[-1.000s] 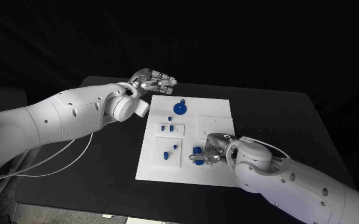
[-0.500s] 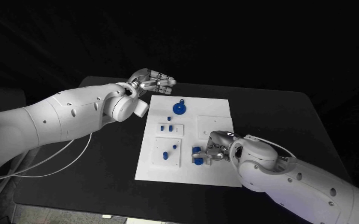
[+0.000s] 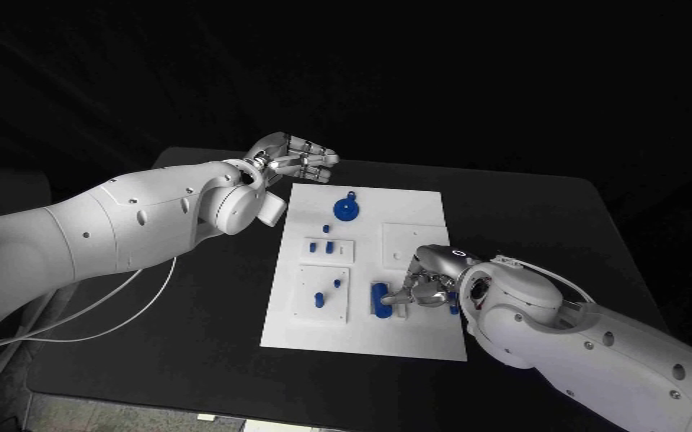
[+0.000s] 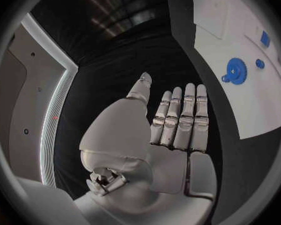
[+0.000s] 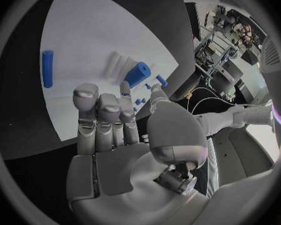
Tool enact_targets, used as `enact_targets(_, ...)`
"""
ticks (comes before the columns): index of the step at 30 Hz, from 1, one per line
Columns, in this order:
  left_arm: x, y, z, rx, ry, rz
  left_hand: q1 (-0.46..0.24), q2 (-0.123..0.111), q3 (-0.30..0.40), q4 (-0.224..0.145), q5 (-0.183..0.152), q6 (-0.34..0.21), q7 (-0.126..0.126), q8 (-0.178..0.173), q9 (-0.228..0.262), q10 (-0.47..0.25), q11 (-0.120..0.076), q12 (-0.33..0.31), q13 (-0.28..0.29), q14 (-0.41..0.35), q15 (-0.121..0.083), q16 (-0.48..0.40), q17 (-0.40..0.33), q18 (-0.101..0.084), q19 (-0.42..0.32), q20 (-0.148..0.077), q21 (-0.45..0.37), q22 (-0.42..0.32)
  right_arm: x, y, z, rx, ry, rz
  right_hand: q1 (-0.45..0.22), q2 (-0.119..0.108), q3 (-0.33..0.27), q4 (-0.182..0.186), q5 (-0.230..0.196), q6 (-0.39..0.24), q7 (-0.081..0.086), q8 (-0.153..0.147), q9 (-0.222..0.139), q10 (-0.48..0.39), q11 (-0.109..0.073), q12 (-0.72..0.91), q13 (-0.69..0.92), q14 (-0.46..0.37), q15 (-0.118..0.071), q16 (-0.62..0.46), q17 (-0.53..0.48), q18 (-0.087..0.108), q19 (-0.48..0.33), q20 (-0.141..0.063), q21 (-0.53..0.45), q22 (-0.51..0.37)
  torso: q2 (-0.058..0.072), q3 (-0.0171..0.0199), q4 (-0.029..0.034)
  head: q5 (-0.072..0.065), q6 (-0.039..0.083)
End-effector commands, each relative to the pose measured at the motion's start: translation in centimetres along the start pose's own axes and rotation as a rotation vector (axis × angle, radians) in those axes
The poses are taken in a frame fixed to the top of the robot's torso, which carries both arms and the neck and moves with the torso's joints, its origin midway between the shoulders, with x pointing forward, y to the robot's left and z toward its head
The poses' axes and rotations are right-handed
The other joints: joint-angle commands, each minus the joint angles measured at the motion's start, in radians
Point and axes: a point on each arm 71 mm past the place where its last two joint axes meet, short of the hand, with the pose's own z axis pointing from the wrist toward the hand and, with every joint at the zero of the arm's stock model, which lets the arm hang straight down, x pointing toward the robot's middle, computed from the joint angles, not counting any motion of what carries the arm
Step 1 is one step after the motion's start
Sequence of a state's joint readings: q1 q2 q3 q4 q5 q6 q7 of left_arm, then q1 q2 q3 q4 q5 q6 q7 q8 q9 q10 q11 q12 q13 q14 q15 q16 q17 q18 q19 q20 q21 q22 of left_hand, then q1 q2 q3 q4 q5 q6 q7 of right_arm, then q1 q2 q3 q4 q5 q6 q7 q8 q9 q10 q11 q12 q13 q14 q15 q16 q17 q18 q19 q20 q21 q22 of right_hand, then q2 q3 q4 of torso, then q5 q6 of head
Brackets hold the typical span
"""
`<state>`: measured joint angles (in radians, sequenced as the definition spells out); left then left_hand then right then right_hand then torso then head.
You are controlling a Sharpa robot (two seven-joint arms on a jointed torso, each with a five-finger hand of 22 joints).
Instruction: Assemble the parts on the task board
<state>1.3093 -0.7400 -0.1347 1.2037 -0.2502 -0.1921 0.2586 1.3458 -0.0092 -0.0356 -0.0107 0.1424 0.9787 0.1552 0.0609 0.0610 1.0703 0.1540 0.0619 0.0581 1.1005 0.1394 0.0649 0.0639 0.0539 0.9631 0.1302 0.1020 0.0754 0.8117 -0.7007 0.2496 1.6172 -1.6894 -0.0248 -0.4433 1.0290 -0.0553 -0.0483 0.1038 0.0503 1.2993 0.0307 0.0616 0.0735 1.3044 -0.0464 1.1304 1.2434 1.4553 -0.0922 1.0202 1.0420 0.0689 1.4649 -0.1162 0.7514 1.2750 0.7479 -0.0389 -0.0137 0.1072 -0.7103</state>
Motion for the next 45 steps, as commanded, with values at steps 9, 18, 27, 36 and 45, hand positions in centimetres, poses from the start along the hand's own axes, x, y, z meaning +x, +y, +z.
enact_targets(9, 0.2, 0.0, 0.0, 0.003, 0.013, 0.002, -0.004, 0.001, 0.001, 0.002, 0.007, 0.008, 0.002, 0.005, 0.001, -0.006, -0.004, 0.000, 0.000, -0.003, 0.004, -0.001, 0.001, -0.003, -0.003, 0.002, -0.001, -0.001, 0.3, 0.1, -0.1, -0.061, 0.049, 0.018, 0.128, -0.072, 0.143, -0.026, 0.027, -0.004, 0.000, 0.003, 0.000, -0.001, 0.006, 0.000, -0.004, 0.002, 0.002, 0.004, 0.002, -0.009, 0.053, 0.002, -0.001, 0.005, 0.000, -0.0014, 0.0004, 0.000, -0.003)
enact_targets(18, 0.2, 0.0, 0.0, 0.002, 0.013, 0.003, -0.004, 0.001, 0.001, 0.001, 0.007, 0.008, 0.002, 0.005, 0.001, -0.005, -0.004, 0.000, 0.000, -0.003, 0.004, -0.001, 0.001, -0.003, -0.003, 0.002, -0.001, -0.001, 0.5, 0.3, 0.3, -0.057, 0.042, 0.012, 0.142, -0.073, 0.169, -0.055, 0.137, -0.003, -0.004, 0.003, 0.009, -0.001, 0.003, 0.009, -0.003, 0.001, 0.001, 0.008, 0.002, -0.008, 0.054, 0.002, -0.002, 0.009, 0.000, -0.0023, 0.0016, -0.003, -0.004)
enact_targets(27, 0.2, 0.1, 0.0, 0.001, 0.014, 0.004, -0.004, 0.001, 0.001, 0.001, 0.007, 0.008, 0.002, 0.005, 0.001, -0.005, -0.004, 0.000, 0.000, -0.003, 0.004, -0.001, 0.001, -0.003, -0.003, 0.002, -0.001, -0.001, 0.8, 0.6, 0.7, -0.056, 0.037, -0.020, 0.136, -0.073, 0.210, -0.097, 0.266, -0.003, -0.007, 0.002, 0.006, -0.002, 0.001, 0.011, -0.006, 0.001, -0.001, 0.008, -0.001, -0.011, 0.054, 0.001, -0.006, 0.012, 0.000, -0.0026, 0.0020, -0.003, -0.007)
enact_targets(36, 0.3, 0.2, 0.0, -0.001, 0.014, 0.003, -0.006, 0.002, 0.001, 0.002, 0.007, 0.008, 0.002, 0.005, 0.001, -0.005, -0.004, 0.000, 0.000, -0.004, 0.004, -0.001, 0.001, -0.003, -0.003, 0.002, -0.001, -0.001, 1.1, 0.8, 0.9, -0.055, 0.032, -0.037, 0.131, -0.072, 0.213, -0.110, 0.263, -0.001, -0.008, 0.003, 0.006, -0.002, 0.001, 0.014, -0.006, 0.001, 0.000, 0.009, -0.002, -0.011, 0.054, 0.001, -0.008, 0.013, 0.000, -0.0018, 0.0012, -0.003, -0.008)
enact_targets(45, 0.3, 0.2, 0.1, -0.003, 0.015, 0.003, -0.006, 0.002, 0.001, 0.002, 0.007, 0.008, 0.002, 0.005, 0.001, -0.005, -0.004, 0.000, 0.000, -0.004, 0.004, -0.001, 0.001, -0.003, -0.003, 0.002, -0.001, -0.001, 1.1, 1.0, 1.1, -0.049, -0.003, -0.051, 0.128, -0.069, 0.214, -0.110, 0.262, 0.002, -0.009, 0.002, 0.007, 0.001, 0.000, 0.017, -0.004, 0.000, -0.001, 0.008, -0.003, -0.011, 0.055, 0.000, -0.008, 0.014, 0.000, -0.0021, 0.0011, -0.006, -0.005)
